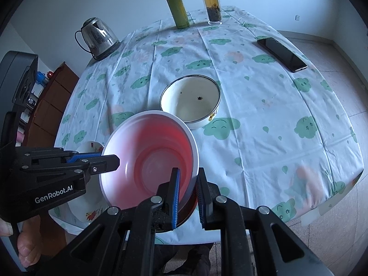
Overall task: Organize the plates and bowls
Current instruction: 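Lift the pink bowl with both grippers and carry it over the steel bowl, then lower the pink bowl into the steel bowl with both grippers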
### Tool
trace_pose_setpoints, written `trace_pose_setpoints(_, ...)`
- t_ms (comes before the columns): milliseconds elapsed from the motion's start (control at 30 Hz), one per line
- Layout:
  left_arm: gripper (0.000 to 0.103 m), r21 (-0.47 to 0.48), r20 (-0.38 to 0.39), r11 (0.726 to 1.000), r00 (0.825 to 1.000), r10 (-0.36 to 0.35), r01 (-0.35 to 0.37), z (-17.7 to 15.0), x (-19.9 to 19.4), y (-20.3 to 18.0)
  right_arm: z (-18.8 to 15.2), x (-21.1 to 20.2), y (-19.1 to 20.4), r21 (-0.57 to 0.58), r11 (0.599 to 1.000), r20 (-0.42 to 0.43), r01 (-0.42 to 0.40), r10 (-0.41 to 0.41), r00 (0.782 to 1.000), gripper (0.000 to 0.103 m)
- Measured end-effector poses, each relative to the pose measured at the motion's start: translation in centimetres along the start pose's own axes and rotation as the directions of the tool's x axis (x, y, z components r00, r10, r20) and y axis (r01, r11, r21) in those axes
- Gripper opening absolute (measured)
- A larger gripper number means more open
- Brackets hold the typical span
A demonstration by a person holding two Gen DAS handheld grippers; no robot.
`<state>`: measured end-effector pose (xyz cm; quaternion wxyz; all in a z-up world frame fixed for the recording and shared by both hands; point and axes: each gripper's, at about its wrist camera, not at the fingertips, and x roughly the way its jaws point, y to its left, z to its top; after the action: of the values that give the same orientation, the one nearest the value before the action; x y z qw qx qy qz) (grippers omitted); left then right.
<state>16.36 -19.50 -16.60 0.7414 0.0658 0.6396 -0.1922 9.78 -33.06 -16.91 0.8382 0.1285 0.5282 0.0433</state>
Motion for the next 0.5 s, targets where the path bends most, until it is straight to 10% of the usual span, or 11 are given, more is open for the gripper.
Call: trace_pose_setpoints(500,0.009,0.0,-0.03,1.0,0.999,0.01,-0.01,-0.7,1.3,0.5,-0.8,1.1,0.5,-0.016,1.0,-0.044,-0.008,0.008,0.999,0.016)
